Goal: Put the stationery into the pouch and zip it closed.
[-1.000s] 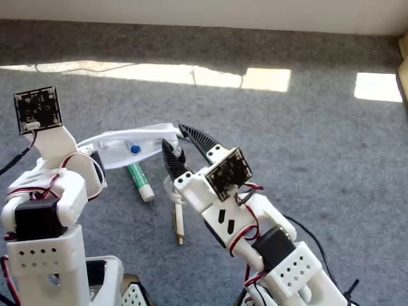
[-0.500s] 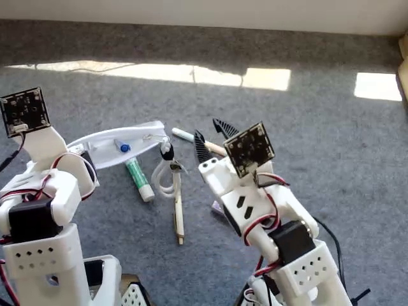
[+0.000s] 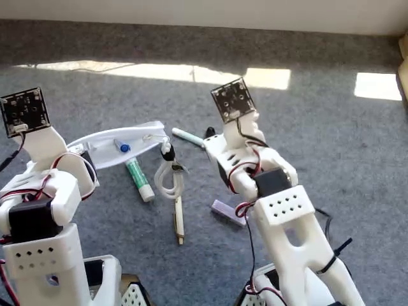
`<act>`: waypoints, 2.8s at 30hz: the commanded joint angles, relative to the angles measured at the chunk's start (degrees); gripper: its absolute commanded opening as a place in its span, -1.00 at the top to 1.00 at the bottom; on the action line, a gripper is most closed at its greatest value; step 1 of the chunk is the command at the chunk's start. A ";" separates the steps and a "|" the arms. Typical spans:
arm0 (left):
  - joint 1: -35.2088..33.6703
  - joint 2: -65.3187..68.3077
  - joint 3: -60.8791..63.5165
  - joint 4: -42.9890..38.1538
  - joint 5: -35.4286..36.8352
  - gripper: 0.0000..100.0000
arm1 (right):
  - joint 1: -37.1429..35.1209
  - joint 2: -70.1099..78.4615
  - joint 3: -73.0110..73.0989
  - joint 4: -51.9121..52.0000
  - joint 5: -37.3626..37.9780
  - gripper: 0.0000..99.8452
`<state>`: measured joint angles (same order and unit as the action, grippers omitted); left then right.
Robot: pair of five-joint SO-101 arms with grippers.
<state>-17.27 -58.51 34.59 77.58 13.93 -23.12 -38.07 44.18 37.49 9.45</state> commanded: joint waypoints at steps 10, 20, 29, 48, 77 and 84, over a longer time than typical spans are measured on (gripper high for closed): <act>-0.92 -0.31 -0.48 -0.44 0.53 0.99 | -2.24 0.40 -21.58 35.82 0.70 0.74; -5.85 -0.22 -0.48 -0.44 0.44 0.99 | -5.14 0.57 -12.62 38.90 5.71 0.74; -6.11 -0.22 -0.48 -1.49 0.44 0.99 | -5.32 0.40 -5.05 38.02 8.35 0.74; -6.02 -0.22 0.22 -1.49 0.44 0.99 | -12.53 0.92 8.84 22.64 11.60 0.55; -5.85 -0.40 1.19 -1.67 0.44 0.99 | -11.82 16.22 7.96 18.59 14.24 0.55; -5.85 -0.40 1.19 -1.67 0.44 0.99 | -9.54 23.52 6.20 15.16 14.33 0.55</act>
<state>-22.55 -59.21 36.18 77.32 13.93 -33.67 -15.74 53.23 56.04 22.99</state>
